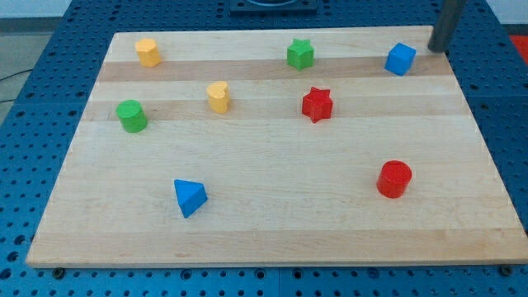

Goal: Move the blue cube right to the green star

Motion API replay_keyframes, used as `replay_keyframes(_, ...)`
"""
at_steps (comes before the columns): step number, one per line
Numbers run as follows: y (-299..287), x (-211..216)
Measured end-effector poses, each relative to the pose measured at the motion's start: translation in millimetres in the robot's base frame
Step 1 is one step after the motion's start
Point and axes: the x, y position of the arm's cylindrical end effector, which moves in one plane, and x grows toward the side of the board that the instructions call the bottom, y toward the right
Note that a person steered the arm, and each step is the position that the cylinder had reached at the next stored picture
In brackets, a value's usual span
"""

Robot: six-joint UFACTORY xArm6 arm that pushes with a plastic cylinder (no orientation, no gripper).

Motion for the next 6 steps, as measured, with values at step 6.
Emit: replay_keyframes(6, -99, 39)
